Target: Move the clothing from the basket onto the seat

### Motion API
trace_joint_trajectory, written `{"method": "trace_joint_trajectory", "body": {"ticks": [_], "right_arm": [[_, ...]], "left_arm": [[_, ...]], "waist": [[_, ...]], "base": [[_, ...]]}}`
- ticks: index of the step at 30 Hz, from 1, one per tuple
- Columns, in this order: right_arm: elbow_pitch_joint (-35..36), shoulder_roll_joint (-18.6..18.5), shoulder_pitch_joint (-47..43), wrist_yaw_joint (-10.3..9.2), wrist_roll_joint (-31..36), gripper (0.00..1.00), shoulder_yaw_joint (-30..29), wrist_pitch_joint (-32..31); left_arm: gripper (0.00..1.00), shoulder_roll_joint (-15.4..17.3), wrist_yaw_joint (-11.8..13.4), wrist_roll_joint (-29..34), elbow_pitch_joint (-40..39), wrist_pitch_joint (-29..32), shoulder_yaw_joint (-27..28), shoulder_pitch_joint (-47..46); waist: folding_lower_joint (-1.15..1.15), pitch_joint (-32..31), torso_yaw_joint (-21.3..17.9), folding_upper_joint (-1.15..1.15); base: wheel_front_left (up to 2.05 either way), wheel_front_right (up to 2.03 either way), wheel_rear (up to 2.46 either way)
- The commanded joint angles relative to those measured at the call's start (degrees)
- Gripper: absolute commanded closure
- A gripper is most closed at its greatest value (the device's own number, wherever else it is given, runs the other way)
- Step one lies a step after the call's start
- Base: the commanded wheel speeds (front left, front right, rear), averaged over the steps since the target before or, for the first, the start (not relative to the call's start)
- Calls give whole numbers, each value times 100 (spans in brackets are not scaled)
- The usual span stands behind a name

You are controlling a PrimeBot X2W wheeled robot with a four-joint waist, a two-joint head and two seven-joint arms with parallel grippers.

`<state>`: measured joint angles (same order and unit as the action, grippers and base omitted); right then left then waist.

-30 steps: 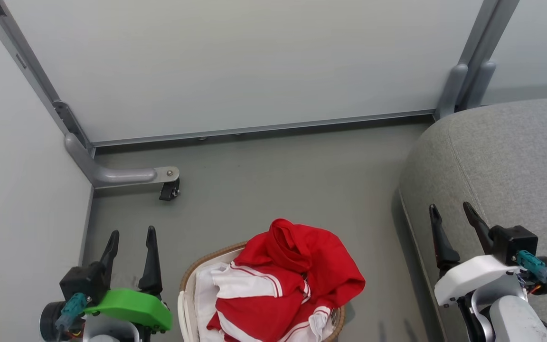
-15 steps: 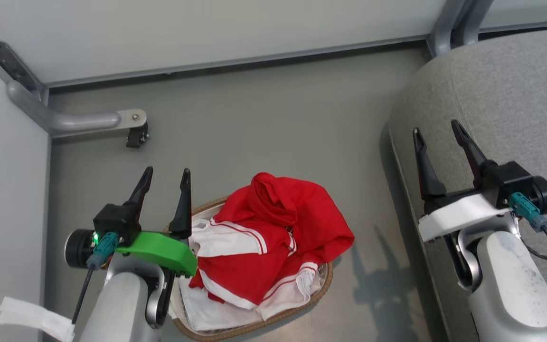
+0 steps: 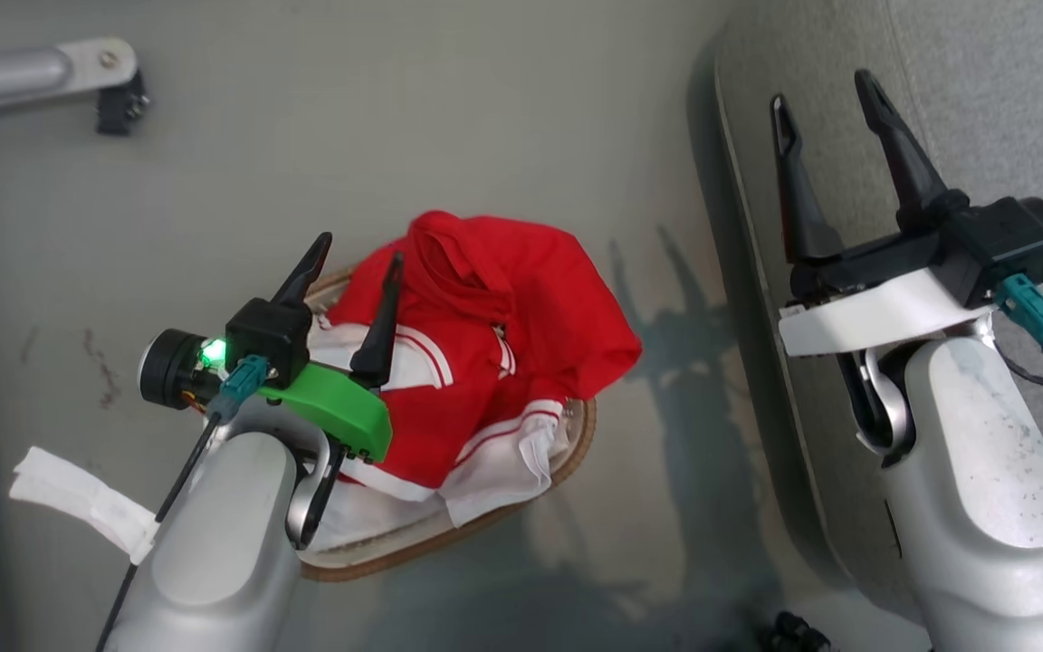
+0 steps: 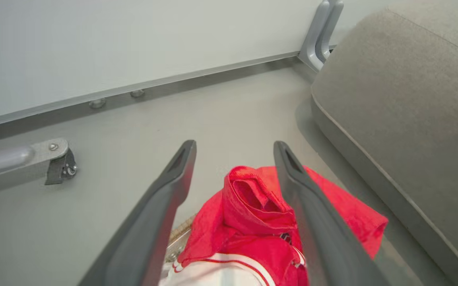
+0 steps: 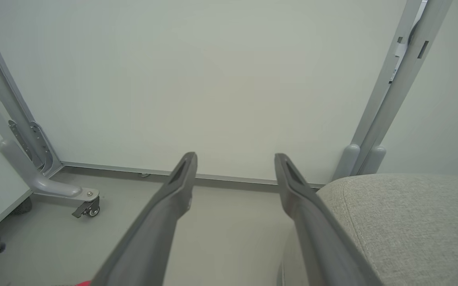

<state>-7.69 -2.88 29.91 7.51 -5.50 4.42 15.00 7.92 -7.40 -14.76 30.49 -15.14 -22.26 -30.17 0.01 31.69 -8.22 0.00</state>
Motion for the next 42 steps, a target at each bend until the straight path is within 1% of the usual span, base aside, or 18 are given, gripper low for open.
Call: {"method": "trace_joint_trajectory", "body": {"ticks": [1,9,15,17,21,25,27,31,36,39,42], "right_arm": [[77,-10,111,-3,-67,0,34,27],[230,-11,284,-4,-180,0,132,27],[280,-11,279,-4,-248,0,142,27],[272,-10,284,-4,-181,0,153,27],[265,-12,277,-4,-135,0,94,27],[287,-12,208,-4,-187,0,89,27],[296,-11,159,-4,-217,0,125,27],[238,-12,100,-4,-325,0,187,27],[216,-11,87,-4,-397,0,219,27],[213,-12,67,-4,-423,0,228,27],[197,-12,75,-4,-427,0,253,27]], "left_arm": [[0,107,-11,-81,105,-2,-116,-170],[0,336,-11,-298,688,-1,-742,-566],[0,374,-11,-566,1155,0,-1097,-869],[0,388,-11,-637,1264,0,-1269,-965],[0,470,-11,-704,1531,1,-1616,-1174],[0,531,-11,-692,1772,0,-1850,-1395],[0,564,-11,-614,1937,0,-1930,-1495],[0,557,-8,-414,2355,0,-1899,-1732],[0,513,68,-157,2815,0,-1939,-1988],[0,457,109,-152,3124,1,-1911,-2093],[0,356,67,-283,3417,1,-1833,-2171]], "waist": [[-1,802,-430,0],[-1,1304,-572,0],[-1,1598,-679,0],[-1,1698,-708,0],[-1,1845,-775,0],[-1,1943,-851,0],[-1,1990,-889,0],[-1,2057,-935,0],[-1,2125,-957,0],[-1,2149,-952,0],[-1,2155,-943,0]], "base": [[0,0,0],[0,0,0],[0,0,0],[0,0,0],[0,0,0],[0,0,0],[0,0,0],[0,0,0],[0,0,0],[0,0,0],[0,0,0]]}}
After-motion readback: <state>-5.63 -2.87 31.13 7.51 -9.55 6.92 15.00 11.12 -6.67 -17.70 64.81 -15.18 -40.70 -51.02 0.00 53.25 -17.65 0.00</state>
